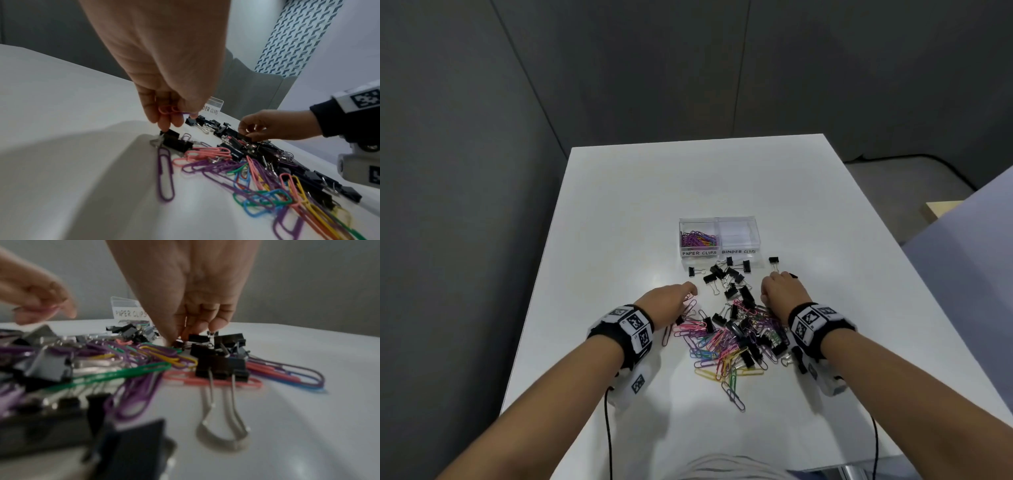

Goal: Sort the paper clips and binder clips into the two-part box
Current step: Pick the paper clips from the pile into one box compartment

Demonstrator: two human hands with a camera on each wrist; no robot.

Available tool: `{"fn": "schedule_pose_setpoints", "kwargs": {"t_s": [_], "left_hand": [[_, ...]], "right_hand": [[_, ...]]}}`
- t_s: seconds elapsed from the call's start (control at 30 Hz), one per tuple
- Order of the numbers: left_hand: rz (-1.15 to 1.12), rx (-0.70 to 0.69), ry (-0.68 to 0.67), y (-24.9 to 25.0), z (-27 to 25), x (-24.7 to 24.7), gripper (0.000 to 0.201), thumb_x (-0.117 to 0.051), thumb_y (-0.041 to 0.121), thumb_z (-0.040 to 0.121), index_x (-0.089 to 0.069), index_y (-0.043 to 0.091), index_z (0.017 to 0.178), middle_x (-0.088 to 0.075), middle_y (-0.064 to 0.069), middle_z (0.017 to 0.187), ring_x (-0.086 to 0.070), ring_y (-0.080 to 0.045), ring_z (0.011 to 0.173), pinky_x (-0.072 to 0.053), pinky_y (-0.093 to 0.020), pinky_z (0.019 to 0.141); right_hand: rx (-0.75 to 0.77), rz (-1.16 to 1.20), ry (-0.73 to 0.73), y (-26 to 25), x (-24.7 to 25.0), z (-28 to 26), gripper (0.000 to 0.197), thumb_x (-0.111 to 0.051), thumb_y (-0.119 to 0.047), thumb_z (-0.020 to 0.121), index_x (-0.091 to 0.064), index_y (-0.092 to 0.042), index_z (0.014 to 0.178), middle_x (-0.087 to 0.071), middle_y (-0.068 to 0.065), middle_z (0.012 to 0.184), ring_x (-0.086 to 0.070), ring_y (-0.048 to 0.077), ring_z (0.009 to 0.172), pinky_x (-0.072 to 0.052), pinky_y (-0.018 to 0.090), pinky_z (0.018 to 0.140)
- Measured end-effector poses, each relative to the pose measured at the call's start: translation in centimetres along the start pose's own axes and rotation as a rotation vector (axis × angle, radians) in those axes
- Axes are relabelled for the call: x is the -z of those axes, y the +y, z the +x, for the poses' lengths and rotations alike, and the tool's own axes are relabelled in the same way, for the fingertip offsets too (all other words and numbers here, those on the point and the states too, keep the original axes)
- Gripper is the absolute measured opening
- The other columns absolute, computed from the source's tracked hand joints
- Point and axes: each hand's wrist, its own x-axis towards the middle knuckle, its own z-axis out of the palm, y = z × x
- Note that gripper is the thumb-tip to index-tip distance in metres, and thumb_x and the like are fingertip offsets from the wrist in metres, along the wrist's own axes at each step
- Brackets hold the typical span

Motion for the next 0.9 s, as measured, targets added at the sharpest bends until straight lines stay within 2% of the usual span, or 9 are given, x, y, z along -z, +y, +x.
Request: {"fn": "schedule_pose_setpoints", "kwargs": {"t_s": [0.13,0.23,0.37,0.43,0.5,0.57,0.67,0.8,0.9], "left_hand": [[-0.03,0.046,-0.009,-0.7,-0.3,0.3,0.031,-0.037,0.002,0.092,-0.046,0.011,0.12,-0.058,-0.012,0.118,-0.051,-0.023,0.091,-0.037,-0.029,0.075],[-0.047,0.034,-0.011,-0.7,-0.5,0.6,0.023,-0.041,0.009,0.091,-0.049,0.007,0.112,-0.058,-0.013,0.115,-0.044,-0.019,0.085,-0.032,-0.026,0.074],[0.095,-0.047,-0.064,0.0,-0.5,0.7,0.037,-0.054,0.036,0.088,-0.049,0.014,0.118,-0.056,-0.007,0.117,-0.054,-0.022,0.094,-0.041,-0.03,0.08],[0.179,-0.099,-0.108,0.7,-0.2,0.3,0.042,-0.058,0.04,0.087,-0.049,0.017,0.121,-0.055,-0.006,0.12,-0.057,-0.025,0.102,-0.043,-0.031,0.083],[0.236,-0.143,-0.13,1.3,0.2,-0.1,0.039,-0.058,0.036,0.088,-0.052,0.017,0.122,-0.054,-0.006,0.121,-0.057,-0.026,0.105,-0.043,-0.031,0.083],[0.252,-0.159,-0.132,1.7,0.7,-0.3,0.034,-0.055,0.032,0.091,-0.055,0.016,0.12,-0.054,-0.007,0.121,-0.058,-0.026,0.105,-0.042,-0.03,0.08],[0.263,-0.157,-0.106,1.9,1.3,-0.1,0.03,-0.052,0.032,0.093,-0.056,0.013,0.116,-0.054,-0.008,0.118,-0.059,-0.027,0.101,-0.043,-0.031,0.079],[0.22,-0.156,-0.033,2.1,2.2,0.1,0.018,-0.049,0.026,0.094,-0.053,0.011,0.101,-0.057,-0.008,0.105,-0.055,-0.025,0.086,-0.038,-0.028,0.069],[0.178,-0.139,-0.011,2.3,2.5,0.5,0.009,-0.047,0.024,0.095,-0.049,0.015,0.096,-0.059,-0.007,0.098,-0.053,-0.022,0.085,-0.04,-0.029,0.07]], "right_hand": [[0.098,0.047,0.077,0.0,1.1,0.2,0.023,-0.046,-0.024,0.095,-0.056,-0.011,0.111,-0.052,0.006,0.124,-0.046,0.024,0.115,-0.038,0.035,0.098],[0.089,0.291,0.187,-0.2,3.2,0.3,0.015,-0.049,-0.022,0.095,-0.057,-0.011,0.101,-0.058,0.005,0.112,-0.053,0.023,0.103,-0.04,0.033,0.091],[-0.044,0.717,0.158,0.5,5.2,0.7,0.007,-0.05,-0.017,0.093,-0.047,-0.014,0.087,-0.062,0.006,0.085,-0.056,0.025,0.078,-0.046,0.036,0.074],[-0.066,0.831,0.146,0.9,5.4,0.7,0.012,-0.047,-0.014,0.094,-0.044,-0.016,0.082,-0.065,0.005,0.086,-0.058,0.023,0.077,-0.047,0.036,0.073],[-0.076,0.871,0.137,1.1,5.3,0.5,0.019,-0.045,-0.011,0.095,-0.04,-0.018,0.078,-0.066,0.006,0.088,-0.059,0.021,0.078,-0.045,0.028,0.068],[-0.073,0.869,0.11,1.2,5.0,0.3,0.015,-0.043,-0.01,0.095,-0.04,-0.015,0.081,-0.066,0.008,0.089,-0.059,0.022,0.078,-0.043,0.025,0.065],[-0.076,0.898,0.056,1.2,4.6,0.1,0.015,-0.04,-0.012,0.097,-0.039,-0.013,0.083,-0.065,0.008,0.086,-0.057,0.022,0.075,-0.046,0.032,0.073],[-0.139,1.038,0.028,1.3,4.4,0.0,0.016,-0.033,-0.012,0.099,-0.036,-0.015,0.083,-0.062,0.008,0.07,-0.053,0.019,0.054,-0.041,0.025,0.055],[-0.164,0.894,-0.024,1.5,4.1,0.2,0.006,-0.033,-0.016,0.1,-0.039,-0.014,0.1,-0.053,0.001,0.063,-0.045,0.016,0.053,-0.039,0.026,0.055]]}}
